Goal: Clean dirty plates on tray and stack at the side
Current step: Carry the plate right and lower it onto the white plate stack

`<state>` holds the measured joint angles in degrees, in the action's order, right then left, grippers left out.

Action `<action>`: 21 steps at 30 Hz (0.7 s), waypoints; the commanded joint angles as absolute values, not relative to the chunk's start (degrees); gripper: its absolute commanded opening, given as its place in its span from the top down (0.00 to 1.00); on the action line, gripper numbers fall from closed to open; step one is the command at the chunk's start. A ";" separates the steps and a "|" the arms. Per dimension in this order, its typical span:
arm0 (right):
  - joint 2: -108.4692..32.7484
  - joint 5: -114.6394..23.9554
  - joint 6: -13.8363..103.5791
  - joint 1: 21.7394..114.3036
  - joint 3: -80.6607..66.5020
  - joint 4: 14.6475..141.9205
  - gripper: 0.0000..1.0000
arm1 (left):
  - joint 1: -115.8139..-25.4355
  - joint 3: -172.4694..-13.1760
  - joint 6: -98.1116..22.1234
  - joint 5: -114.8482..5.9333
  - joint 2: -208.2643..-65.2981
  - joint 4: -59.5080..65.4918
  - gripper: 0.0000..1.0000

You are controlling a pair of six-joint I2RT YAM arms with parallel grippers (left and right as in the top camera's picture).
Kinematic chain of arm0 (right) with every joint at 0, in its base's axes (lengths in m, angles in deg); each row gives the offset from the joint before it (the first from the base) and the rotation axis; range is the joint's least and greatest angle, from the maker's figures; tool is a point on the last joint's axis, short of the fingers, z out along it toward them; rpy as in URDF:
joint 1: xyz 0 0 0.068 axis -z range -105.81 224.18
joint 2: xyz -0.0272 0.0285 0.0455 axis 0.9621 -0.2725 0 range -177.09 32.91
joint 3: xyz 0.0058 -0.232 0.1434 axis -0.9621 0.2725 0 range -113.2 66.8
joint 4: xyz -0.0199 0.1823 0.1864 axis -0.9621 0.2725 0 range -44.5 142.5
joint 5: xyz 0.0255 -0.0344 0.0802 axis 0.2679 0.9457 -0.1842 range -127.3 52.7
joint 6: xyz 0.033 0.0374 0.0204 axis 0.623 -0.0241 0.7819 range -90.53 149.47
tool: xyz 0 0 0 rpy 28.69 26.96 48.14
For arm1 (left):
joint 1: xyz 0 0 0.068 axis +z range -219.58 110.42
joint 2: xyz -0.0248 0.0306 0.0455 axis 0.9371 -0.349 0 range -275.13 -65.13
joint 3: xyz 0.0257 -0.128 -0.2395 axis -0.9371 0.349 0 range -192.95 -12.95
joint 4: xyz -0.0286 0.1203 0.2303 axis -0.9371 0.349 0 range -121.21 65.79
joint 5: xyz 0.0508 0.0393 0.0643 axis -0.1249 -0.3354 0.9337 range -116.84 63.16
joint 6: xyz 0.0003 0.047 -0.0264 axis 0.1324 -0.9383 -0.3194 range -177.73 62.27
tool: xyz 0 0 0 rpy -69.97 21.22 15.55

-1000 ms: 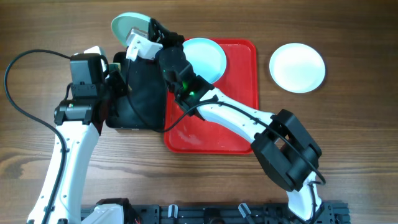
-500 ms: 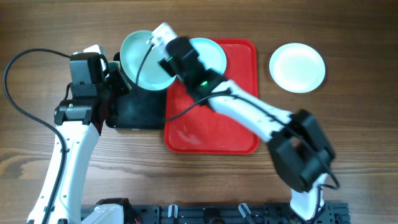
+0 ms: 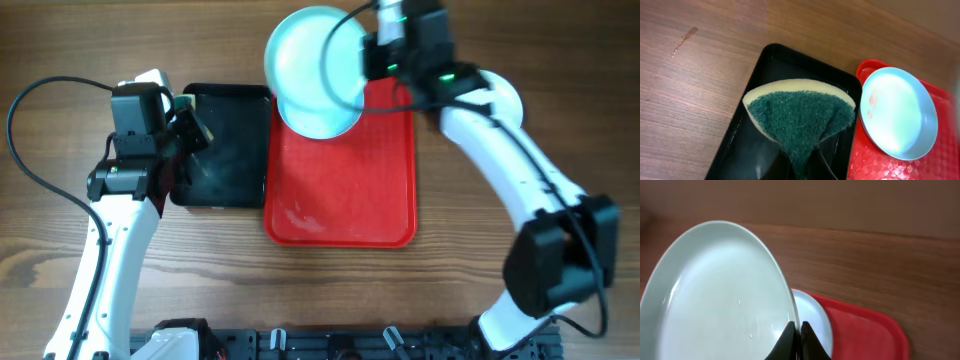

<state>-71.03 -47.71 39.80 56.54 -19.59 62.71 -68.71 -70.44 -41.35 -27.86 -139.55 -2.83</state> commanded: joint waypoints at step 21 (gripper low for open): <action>-69.63 -35.98 41.68 85.08 -17.32 79.76 0.96 | -68.49 -70.92 -42.53 -28.58 -139.39 -3.10 0.96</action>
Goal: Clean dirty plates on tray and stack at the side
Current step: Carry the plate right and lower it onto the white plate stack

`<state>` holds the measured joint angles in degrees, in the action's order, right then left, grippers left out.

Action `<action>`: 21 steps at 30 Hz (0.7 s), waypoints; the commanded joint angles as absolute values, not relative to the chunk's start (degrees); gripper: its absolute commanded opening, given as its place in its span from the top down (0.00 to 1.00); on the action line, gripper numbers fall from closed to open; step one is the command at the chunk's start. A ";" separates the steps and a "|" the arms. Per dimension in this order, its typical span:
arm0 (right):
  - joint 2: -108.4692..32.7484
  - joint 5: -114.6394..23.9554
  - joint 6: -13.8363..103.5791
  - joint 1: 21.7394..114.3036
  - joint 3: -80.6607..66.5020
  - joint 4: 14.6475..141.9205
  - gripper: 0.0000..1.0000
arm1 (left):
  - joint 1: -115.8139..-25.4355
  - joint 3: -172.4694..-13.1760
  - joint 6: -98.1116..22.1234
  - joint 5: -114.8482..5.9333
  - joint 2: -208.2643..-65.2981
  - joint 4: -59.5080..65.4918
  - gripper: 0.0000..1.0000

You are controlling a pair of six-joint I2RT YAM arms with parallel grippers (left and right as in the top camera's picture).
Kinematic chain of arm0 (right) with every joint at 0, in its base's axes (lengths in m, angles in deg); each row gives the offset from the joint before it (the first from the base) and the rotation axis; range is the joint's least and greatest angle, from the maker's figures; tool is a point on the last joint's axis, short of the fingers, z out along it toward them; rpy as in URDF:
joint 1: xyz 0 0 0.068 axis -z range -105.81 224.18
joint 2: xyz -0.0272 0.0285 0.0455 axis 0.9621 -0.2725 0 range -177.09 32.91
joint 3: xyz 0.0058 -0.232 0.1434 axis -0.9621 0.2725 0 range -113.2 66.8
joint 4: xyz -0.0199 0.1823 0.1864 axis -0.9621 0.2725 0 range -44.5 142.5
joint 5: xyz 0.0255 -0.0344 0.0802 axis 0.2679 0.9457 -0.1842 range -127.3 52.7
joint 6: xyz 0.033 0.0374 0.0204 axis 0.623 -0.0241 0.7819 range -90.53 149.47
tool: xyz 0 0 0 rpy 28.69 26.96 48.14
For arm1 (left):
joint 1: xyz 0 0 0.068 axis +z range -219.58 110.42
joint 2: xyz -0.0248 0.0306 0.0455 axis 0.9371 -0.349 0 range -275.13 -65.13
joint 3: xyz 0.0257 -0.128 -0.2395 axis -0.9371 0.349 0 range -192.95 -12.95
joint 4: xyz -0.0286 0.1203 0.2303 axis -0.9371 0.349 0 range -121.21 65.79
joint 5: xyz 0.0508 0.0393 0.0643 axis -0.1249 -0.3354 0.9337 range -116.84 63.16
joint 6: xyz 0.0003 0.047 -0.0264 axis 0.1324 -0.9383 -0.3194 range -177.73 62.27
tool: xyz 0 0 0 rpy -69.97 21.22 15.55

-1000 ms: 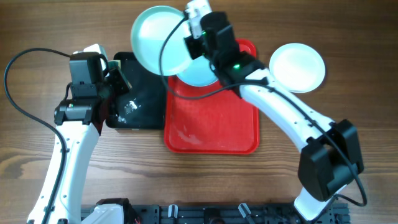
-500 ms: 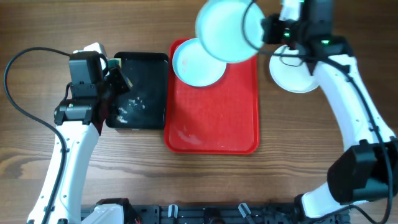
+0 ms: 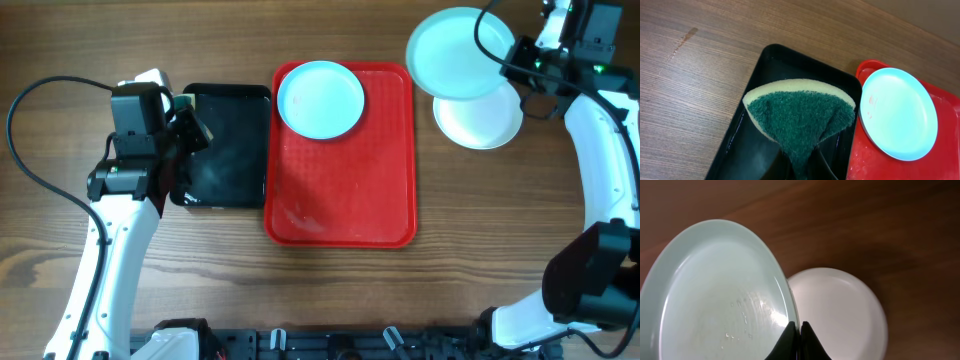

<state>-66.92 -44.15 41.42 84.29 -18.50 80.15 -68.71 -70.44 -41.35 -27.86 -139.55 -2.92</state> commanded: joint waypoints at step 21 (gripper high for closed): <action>-83.14 -32.61 43.01 89.06 -17.17 79.37 0.96 | -68.60 -70.92 -44.47 -28.80 -141.97 -3.14 0.96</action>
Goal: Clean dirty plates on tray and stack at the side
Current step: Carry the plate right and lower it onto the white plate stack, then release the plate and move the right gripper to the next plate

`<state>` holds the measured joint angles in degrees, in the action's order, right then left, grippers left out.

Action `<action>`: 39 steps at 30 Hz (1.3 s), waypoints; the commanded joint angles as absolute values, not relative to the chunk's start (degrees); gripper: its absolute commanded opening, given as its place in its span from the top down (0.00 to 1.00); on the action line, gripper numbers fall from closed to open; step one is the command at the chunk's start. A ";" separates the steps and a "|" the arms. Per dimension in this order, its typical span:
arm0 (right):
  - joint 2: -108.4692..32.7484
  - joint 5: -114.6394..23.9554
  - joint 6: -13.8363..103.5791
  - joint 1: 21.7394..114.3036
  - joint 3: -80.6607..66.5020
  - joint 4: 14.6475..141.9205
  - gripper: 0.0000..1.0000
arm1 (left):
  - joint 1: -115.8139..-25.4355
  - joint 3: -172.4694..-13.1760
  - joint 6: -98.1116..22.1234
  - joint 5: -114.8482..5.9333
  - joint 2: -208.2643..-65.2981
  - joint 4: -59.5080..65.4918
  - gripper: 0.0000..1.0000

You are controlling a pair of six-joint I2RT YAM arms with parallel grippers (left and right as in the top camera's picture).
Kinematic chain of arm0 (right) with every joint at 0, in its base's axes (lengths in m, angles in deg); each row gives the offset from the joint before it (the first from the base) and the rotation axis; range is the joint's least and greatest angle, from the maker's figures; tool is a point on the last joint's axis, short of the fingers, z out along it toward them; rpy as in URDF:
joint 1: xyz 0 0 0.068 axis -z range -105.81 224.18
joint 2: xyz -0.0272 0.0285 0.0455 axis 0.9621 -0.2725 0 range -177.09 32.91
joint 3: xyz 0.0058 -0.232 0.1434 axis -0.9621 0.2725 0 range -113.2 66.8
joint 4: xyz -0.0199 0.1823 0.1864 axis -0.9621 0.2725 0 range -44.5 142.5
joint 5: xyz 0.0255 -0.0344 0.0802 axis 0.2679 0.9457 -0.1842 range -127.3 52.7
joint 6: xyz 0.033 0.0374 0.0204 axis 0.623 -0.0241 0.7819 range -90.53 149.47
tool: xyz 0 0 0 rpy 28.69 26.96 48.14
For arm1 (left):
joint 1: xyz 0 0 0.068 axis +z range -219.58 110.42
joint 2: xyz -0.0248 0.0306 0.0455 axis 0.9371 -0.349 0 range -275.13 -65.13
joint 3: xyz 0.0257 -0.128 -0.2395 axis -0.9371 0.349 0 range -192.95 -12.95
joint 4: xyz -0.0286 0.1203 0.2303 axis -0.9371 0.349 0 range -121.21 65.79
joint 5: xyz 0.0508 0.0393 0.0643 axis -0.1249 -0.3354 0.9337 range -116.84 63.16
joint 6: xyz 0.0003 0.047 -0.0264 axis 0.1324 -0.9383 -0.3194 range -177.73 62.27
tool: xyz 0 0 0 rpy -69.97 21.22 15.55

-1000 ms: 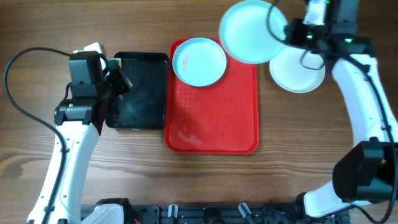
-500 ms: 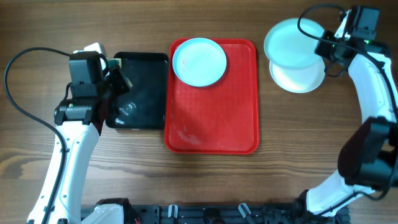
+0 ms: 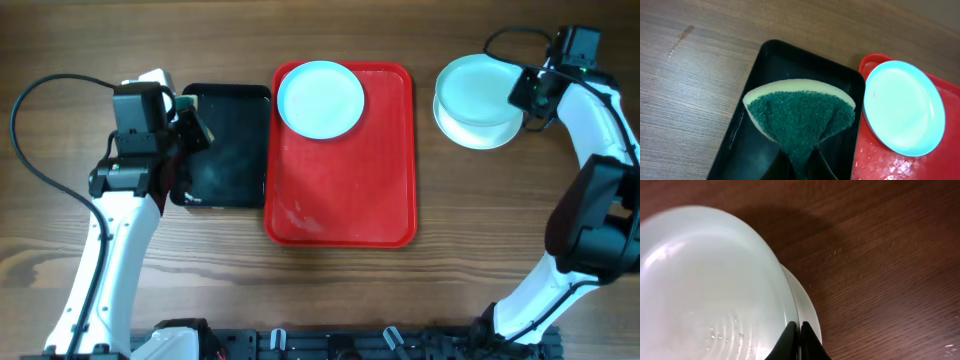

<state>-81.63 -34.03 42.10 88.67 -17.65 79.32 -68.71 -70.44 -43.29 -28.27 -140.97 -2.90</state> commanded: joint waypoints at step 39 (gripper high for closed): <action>-87.44 -49.53 41.70 58.59 -16.86 65.68 0.53 | -68.60 -70.92 -44.47 -28.80 -142.04 -2.59 0.96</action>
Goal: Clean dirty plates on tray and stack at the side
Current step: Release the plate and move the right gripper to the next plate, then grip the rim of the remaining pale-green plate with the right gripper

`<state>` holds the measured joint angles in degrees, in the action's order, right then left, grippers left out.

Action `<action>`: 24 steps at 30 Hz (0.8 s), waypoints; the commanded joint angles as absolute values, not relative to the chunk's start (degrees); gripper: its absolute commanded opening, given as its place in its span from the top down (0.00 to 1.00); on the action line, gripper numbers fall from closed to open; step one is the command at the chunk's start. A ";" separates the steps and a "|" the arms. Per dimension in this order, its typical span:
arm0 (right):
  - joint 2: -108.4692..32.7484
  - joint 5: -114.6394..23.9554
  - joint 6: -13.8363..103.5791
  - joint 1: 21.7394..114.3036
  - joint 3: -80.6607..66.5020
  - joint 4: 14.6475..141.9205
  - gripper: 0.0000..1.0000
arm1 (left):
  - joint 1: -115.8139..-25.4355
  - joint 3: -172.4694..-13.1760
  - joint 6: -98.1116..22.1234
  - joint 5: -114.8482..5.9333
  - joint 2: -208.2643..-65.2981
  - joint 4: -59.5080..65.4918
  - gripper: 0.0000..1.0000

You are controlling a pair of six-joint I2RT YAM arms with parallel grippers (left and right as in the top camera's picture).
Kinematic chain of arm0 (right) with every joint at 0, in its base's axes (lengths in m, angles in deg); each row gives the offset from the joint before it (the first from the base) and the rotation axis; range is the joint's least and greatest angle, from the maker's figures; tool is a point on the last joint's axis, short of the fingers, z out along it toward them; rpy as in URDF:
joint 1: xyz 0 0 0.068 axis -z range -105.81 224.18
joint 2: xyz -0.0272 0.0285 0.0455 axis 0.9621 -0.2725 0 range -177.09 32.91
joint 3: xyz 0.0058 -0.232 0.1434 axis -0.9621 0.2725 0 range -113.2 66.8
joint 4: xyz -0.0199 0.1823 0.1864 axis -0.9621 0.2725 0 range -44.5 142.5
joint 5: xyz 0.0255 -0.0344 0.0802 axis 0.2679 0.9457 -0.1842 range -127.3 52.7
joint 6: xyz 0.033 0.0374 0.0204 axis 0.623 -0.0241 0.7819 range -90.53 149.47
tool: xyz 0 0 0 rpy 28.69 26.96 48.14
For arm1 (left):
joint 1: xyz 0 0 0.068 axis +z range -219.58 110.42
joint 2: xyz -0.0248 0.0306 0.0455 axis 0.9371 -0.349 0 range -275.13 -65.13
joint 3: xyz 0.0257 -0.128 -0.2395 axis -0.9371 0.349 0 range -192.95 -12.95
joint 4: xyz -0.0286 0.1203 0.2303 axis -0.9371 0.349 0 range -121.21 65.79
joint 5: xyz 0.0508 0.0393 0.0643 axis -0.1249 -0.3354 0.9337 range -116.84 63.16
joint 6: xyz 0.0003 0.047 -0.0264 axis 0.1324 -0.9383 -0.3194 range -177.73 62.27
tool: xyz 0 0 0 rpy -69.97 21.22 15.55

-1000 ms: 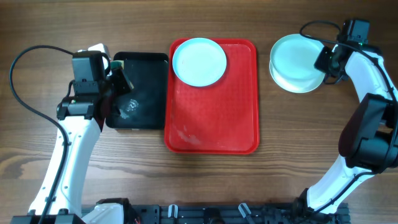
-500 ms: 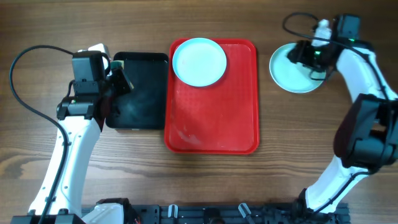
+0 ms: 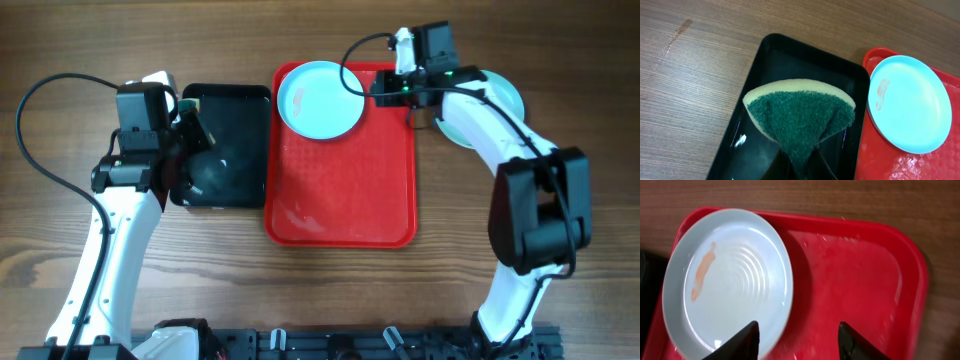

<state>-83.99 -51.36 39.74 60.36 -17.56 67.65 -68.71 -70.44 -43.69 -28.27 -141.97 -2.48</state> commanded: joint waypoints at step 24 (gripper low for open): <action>-91.42 -45.83 43.69 55.38 -16.55 64.53 0.77 | -68.60 -70.92 -44.50 -28.78 -142.04 -0.91 0.96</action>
<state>-90.11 -46.62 42.10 55.25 -17.17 64.77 -68.71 -70.44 -43.69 -28.27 -141.97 -0.84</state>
